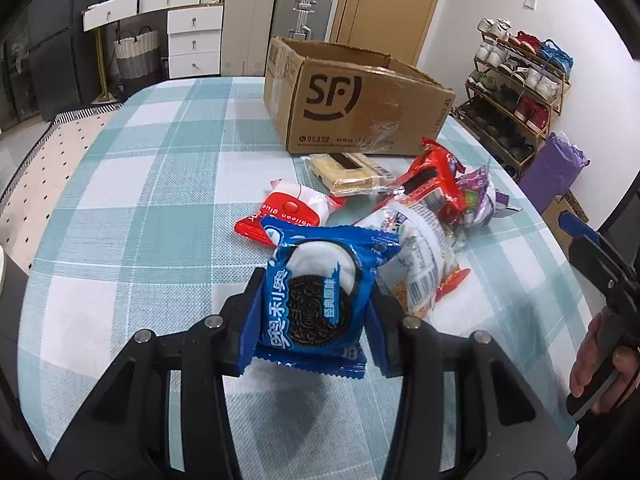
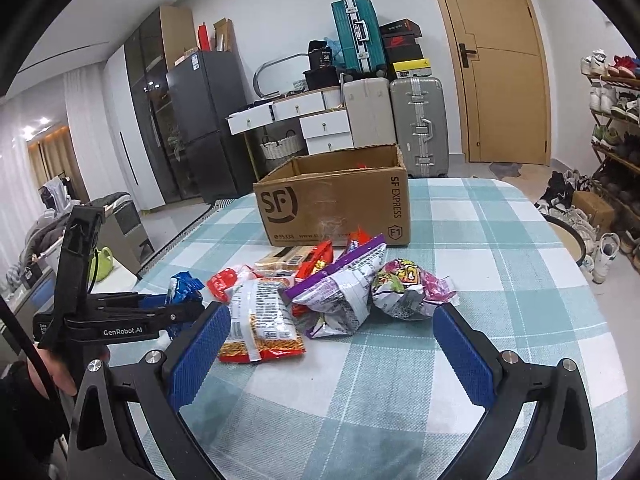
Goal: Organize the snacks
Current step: 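Grasp the blue Oreo pack with the left gripper, then grasp the white noodle snack bag with the right gripper while the left holds the Oreo pack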
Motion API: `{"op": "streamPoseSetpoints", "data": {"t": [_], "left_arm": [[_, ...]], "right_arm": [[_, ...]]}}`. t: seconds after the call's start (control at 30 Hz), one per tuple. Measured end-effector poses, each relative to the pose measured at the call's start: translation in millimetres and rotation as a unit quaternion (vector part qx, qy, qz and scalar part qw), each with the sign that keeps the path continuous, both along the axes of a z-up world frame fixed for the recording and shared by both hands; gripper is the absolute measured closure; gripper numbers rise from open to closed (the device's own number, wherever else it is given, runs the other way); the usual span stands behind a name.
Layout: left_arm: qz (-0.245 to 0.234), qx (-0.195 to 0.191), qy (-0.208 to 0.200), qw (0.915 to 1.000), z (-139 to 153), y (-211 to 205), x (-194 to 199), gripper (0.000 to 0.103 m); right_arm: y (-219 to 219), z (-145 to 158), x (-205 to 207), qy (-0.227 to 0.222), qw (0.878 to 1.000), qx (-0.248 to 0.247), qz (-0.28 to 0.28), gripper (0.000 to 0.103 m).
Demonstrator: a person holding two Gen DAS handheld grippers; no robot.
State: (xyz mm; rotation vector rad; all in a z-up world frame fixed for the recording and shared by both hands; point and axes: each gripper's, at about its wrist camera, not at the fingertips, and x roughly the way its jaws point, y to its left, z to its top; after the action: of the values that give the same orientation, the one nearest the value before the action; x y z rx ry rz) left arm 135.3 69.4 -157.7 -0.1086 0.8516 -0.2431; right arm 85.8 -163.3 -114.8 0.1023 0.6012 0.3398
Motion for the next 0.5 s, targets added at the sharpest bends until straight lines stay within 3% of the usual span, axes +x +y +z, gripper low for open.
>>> {"op": "streamPoseSetpoints", "data": {"t": [0.2, 0.5], "left_arm": [[0.010, -0.008, -0.005, 0.9999, 8, 8, -19, 0.061], [0.018, -0.022, -0.018, 0.9994, 6, 25, -40, 0.061]], "right_arm": [[4, 6, -9, -0.004, 1.000, 0.002, 0.016, 0.000], [24, -3, -2, 0.041, 0.997, 0.035, 0.060, 0.000]]}}
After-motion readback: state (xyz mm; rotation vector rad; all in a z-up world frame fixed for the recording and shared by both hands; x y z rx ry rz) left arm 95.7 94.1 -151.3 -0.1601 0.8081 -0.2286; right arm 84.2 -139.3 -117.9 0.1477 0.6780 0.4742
